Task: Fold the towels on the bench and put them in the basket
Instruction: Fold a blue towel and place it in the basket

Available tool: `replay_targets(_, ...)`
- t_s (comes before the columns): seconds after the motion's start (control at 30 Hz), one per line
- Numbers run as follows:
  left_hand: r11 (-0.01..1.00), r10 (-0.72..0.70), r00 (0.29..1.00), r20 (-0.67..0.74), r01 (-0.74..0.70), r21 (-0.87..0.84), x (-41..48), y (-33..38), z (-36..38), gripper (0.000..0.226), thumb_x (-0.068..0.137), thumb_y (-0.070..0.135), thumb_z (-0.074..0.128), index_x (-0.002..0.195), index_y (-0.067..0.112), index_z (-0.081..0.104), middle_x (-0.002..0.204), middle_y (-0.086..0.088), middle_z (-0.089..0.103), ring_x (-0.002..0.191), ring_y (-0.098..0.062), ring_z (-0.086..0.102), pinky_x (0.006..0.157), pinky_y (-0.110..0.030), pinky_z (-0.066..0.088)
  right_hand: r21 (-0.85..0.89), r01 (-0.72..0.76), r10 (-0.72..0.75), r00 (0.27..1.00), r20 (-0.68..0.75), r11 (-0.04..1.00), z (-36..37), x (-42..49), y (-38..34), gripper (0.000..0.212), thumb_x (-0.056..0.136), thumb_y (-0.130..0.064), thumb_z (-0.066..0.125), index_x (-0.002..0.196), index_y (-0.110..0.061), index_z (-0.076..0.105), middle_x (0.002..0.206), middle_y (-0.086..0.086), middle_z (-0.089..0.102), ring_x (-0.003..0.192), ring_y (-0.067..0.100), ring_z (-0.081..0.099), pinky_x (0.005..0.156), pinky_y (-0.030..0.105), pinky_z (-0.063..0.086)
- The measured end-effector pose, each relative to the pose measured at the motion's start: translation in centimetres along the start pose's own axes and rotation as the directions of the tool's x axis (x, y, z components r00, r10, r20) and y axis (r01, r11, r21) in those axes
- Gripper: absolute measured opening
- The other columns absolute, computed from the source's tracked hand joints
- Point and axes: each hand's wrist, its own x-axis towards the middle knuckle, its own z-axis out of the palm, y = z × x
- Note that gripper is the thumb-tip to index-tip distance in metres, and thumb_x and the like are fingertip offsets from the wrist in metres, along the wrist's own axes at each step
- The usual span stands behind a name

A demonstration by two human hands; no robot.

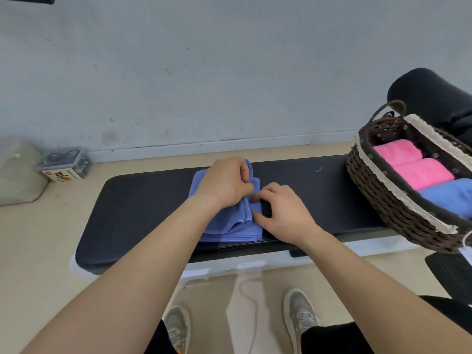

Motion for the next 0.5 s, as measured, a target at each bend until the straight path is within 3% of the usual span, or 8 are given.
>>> replay_targets(0.1,0.999,0.016,0.999,0.043,-0.017,0.040,0.2,0.4,1.3,0.027,0.079,0.016,0.072,0.068,0.022,0.048,0.069,0.007,0.058,0.065,-0.012,0.053,0.059,-0.027,0.043,0.064,-0.016,0.014,1.000,0.026,0.998,-0.2,0.0,0.4,0.031,0.088,-0.039,0.063,0.117,-0.029,0.066,0.117,-0.009,0.056,0.103,0.019,0.048,0.091,0.035,0.045)
replay_targets(0.23,0.998,0.025,0.996,0.083,-0.030,0.061,0.5,0.7,2.0,0.020,0.083,0.019,0.068,0.071,0.021,0.051,0.070,0.006,0.060,0.070,-0.016,0.058,0.066,-0.035,0.050,0.149,-0.095,0.089,0.995,0.051,0.984,-1.3,0.7,0.4,0.015,0.092,-0.028,0.054,0.092,-0.026,0.069,0.102,-0.006,0.062,0.096,0.021,0.058,0.082,0.039,0.050)
replay_targets(0.37,0.999,0.040,0.983,0.181,-0.035,-0.034,0.2,0.1,1.4,0.013,0.090,0.026,0.065,0.085,0.015,0.060,0.073,0.002,0.069,0.065,-0.015,0.069,0.070,-0.032,0.054,0.174,-0.270,0.296,0.943,-0.149,0.947,-3.0,1.5,-0.7,0.022,0.093,-0.025,0.047,0.095,-0.027,0.069,0.093,-0.010,0.065,0.086,0.017,0.061,0.071,0.033,0.051)
replay_targets(0.43,0.990,0.066,0.992,0.108,-0.051,-0.134,-0.1,-0.5,0.0,0.008,0.091,0.025,0.065,0.086,0.019,0.064,0.078,0.005,0.072,0.066,-0.009,0.069,0.070,-0.026,0.052,0.203,-0.198,0.250,0.929,-0.273,0.959,-3.3,2.0,-1.8,0.018,0.094,-0.025,0.048,0.095,-0.026,0.066,0.094,-0.009,0.061,0.088,0.015,0.058,0.070,0.033,0.048)
replay_targets(0.5,0.987,0.091,0.994,-0.058,-0.098,-0.130,-0.5,-1.7,-1.6,0.004,0.091,0.023,0.064,0.088,0.025,0.067,0.084,0.011,0.071,0.077,-0.004,0.067,0.073,-0.023,0.051,0.193,-0.052,0.111,0.945,-0.309,0.980,-2.9,2.3,-3.0,0.018,0.093,-0.025,0.050,0.099,-0.025,0.067,0.099,-0.008,0.059,0.094,0.015,0.056,0.075,0.035,0.048)
